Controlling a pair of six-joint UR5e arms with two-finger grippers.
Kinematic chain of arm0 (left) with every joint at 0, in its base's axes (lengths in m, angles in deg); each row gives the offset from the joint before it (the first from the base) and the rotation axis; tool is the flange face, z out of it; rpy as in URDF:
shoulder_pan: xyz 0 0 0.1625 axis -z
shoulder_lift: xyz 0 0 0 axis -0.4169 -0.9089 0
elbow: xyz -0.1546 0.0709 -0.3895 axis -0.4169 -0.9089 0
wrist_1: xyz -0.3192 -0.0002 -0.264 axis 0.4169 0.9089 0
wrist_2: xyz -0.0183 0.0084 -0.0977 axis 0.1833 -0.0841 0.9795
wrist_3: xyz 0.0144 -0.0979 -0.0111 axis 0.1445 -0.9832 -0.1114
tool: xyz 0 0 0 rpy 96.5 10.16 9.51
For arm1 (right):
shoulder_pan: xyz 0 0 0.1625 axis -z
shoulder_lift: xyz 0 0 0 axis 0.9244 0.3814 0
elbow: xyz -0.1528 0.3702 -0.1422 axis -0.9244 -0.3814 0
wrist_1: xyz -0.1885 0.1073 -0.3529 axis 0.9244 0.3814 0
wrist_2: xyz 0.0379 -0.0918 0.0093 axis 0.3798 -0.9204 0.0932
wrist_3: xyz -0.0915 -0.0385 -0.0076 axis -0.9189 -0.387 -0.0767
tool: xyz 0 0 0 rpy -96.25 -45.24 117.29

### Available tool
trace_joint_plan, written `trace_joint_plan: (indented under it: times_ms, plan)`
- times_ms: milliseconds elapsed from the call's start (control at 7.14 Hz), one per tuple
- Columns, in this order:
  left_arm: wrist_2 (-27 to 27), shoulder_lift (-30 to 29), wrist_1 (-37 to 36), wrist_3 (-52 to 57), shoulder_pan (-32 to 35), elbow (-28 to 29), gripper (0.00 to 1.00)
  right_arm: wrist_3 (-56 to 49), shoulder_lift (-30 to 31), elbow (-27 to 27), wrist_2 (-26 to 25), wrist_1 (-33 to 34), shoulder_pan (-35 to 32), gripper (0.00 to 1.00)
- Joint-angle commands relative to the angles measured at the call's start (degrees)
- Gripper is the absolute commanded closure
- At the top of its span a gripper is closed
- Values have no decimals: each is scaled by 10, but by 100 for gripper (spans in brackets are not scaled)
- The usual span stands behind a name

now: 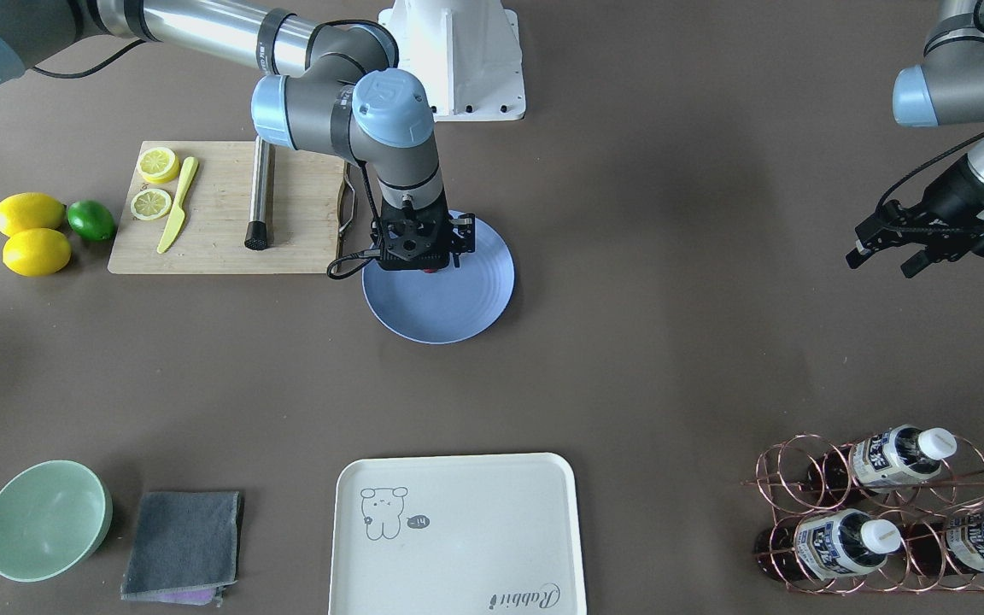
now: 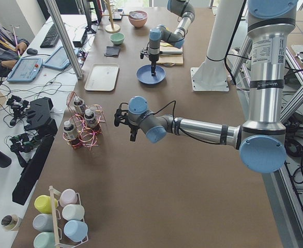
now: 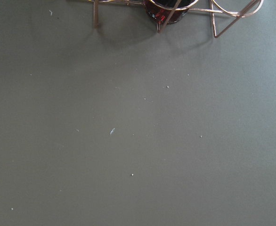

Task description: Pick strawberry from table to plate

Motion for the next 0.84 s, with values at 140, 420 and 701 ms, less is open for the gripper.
trace_joint_plan:
  times_ms: [140,420,701]
  plan:
    - [32,12,-19,37,36,-12,3,-25,39,59,84,10,-106,1]
    - [32,15,-170,194,95,-54,3,-216,126,145,148,79,-214,0]
    - [30,5,-381,431,196,-85,3,-414,230,182,191,107,-320,0]
